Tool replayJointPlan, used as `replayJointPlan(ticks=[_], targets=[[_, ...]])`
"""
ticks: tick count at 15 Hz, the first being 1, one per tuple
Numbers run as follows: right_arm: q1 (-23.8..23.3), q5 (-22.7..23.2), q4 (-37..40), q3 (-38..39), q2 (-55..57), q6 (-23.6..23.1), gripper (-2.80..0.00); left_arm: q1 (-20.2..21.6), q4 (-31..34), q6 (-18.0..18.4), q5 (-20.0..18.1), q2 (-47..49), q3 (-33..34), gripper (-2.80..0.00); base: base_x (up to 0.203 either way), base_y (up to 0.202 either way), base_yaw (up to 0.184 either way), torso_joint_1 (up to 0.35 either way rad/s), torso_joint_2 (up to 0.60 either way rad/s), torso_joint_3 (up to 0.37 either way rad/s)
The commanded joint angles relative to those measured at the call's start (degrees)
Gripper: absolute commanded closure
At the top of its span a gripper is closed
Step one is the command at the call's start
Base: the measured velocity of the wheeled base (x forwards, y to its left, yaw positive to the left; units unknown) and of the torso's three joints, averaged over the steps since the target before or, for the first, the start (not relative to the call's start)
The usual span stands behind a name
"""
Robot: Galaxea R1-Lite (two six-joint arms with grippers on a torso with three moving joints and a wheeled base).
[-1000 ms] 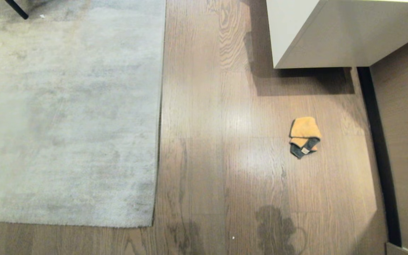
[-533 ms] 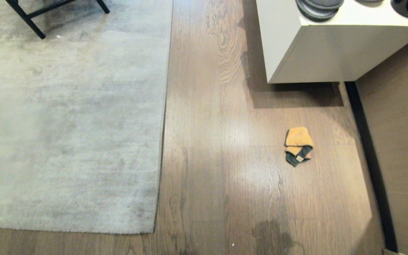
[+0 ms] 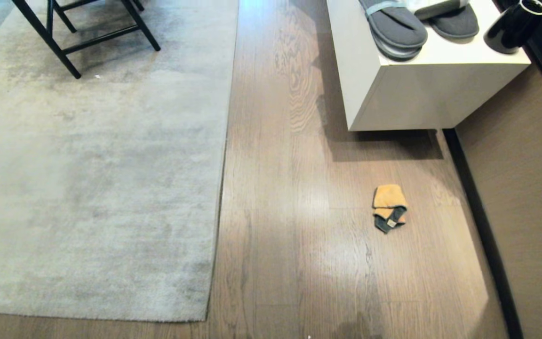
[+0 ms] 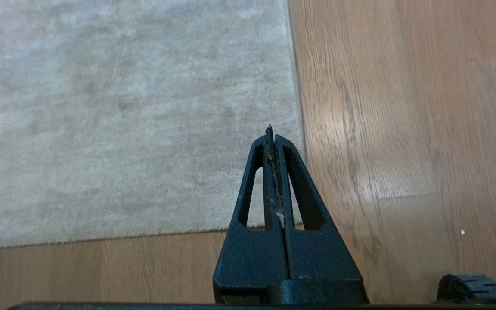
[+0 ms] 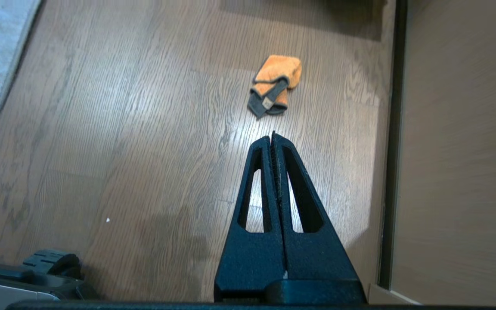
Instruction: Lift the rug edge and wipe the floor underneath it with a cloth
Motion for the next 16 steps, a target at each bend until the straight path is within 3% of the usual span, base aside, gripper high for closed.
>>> replayJointPlan(ticks=[1, 16], targets=[[0.02, 0.04, -0.03, 0.00, 0.07, -0.10, 0.00, 0.00, -0.02, 0.03, -0.02, 0.00, 0.00, 0.00, 0.000, 0.000, 0.000, 0.005, 0.00, 0.203], [0.02, 0.04, -0.03, 0.00, 0.07, -0.10, 0.00, 0.00, -0.02, -0.06, 0.07, 0.00, 0.00, 0.00, 0.000, 0.000, 0.000, 0.002, 0.00, 0.202]])
